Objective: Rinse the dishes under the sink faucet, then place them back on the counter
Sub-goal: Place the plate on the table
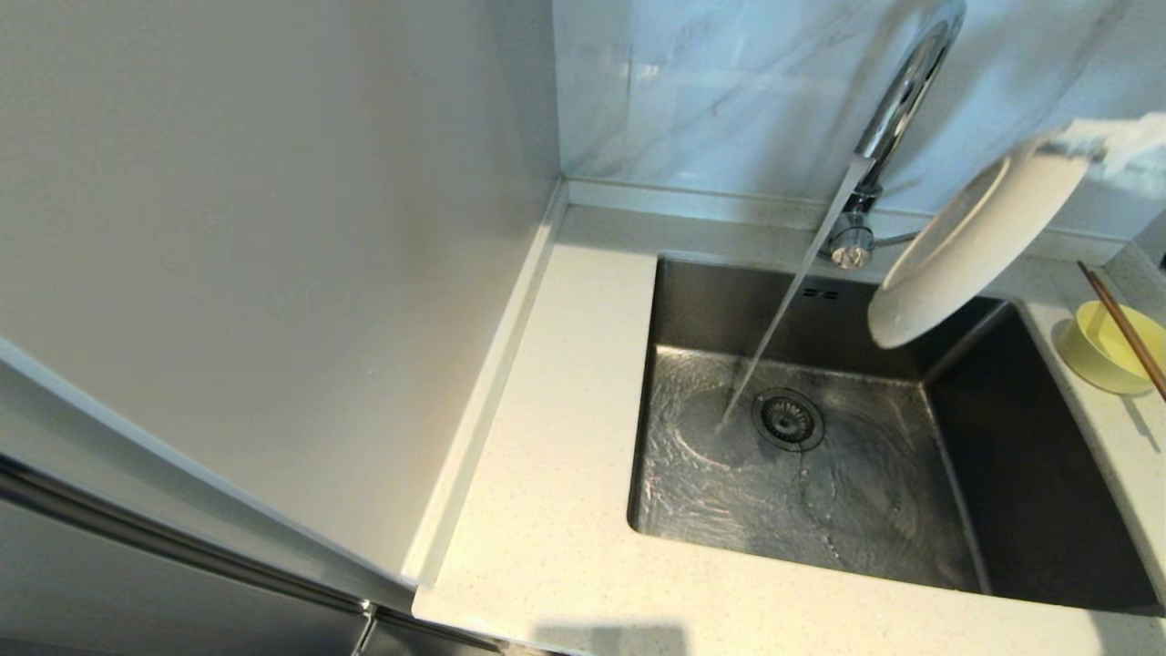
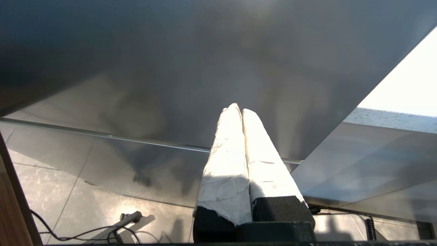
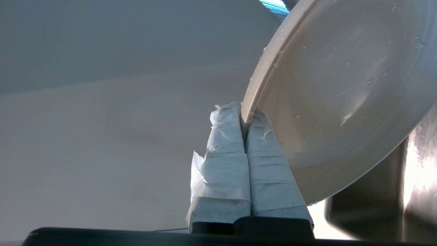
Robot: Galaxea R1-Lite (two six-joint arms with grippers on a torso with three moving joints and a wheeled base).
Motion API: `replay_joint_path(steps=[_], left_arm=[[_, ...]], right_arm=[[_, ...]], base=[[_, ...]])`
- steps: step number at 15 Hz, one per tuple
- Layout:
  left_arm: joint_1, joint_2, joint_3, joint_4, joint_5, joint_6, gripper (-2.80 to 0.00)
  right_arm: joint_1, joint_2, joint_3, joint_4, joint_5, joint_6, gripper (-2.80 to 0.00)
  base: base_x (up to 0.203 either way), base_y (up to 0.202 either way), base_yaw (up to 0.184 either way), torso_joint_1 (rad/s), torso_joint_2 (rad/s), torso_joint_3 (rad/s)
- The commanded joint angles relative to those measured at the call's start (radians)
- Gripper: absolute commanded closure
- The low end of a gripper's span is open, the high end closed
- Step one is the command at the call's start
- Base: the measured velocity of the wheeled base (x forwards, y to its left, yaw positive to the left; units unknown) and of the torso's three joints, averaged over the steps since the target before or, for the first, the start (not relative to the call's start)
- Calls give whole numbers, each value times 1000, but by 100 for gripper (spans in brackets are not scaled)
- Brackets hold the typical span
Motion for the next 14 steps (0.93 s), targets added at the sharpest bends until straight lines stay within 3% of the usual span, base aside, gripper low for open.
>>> replay_joint_path(steps=[1,3,5,8,10,12,14], left_arm=[[0,0,0,0,1,0,0],[0,0,0,0,-1,0,0],[0,0,0,0,-1,0,0],[0,0,0,0,0,0,0],[0,0,0,0,0,0,0],[0,0,0,0,-1,0,0],[0,0,0,0,0,0,0]], right_arm=[[-7,-20,-214,77,4,-17,0],[-10,-20,-313,117,2,-78,0],[-14,-13,-250,110,0,-140,0],[-20,-35,109,113,-4,-213,0],[-28,-55,260,175,-7,-233,0],[-46,-62,251,265,-9,-247,0],[-75,-55,76,380,-11,-266,0]], base=[[0,0,0,0,0,0],[0,0,0,0,0,0],[0,0,0,0,0,0],[0,0,0,0,0,0],[0,0,0,0,0,0],[0,0,0,0,0,0],[0,0,0,0,0,0]])
